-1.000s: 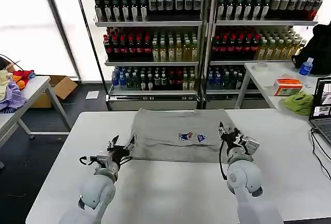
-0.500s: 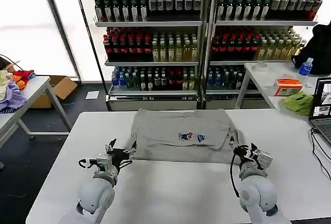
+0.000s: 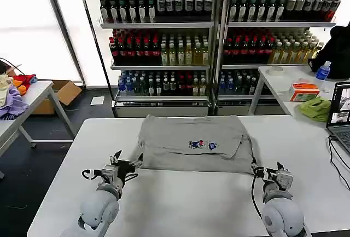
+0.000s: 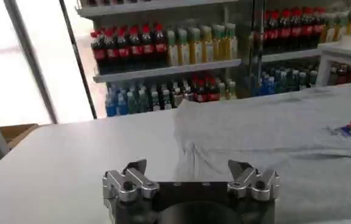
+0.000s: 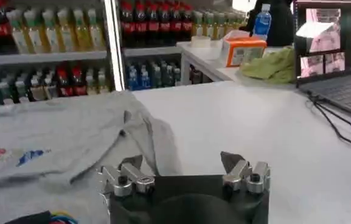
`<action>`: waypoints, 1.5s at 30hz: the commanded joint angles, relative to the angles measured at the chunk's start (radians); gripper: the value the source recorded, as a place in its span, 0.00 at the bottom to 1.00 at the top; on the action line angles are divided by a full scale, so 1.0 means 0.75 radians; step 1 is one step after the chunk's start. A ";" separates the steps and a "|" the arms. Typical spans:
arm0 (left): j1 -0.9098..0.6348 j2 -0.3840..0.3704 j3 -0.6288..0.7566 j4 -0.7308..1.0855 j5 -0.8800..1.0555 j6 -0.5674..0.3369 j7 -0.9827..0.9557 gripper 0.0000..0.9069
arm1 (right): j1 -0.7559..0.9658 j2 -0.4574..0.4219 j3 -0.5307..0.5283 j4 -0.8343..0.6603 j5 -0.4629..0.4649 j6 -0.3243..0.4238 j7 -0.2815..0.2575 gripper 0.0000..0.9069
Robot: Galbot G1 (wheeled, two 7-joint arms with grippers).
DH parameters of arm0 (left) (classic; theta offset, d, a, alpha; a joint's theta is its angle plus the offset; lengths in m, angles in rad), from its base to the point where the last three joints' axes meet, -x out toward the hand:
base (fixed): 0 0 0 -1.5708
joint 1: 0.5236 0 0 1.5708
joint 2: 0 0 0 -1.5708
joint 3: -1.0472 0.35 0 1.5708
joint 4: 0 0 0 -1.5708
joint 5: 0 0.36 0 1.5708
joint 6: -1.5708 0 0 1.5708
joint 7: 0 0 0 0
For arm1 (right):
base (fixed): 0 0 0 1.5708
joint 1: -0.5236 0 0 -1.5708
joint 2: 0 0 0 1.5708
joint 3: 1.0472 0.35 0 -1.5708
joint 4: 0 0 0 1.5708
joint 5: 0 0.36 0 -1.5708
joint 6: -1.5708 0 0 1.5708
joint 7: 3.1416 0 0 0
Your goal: Fold and organize the clothes.
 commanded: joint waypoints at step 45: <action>0.316 0.095 -0.024 -0.218 -0.054 0.066 -0.038 0.00 | -0.295 -0.003 0.023 0.283 0.046 0.017 -0.028 0.00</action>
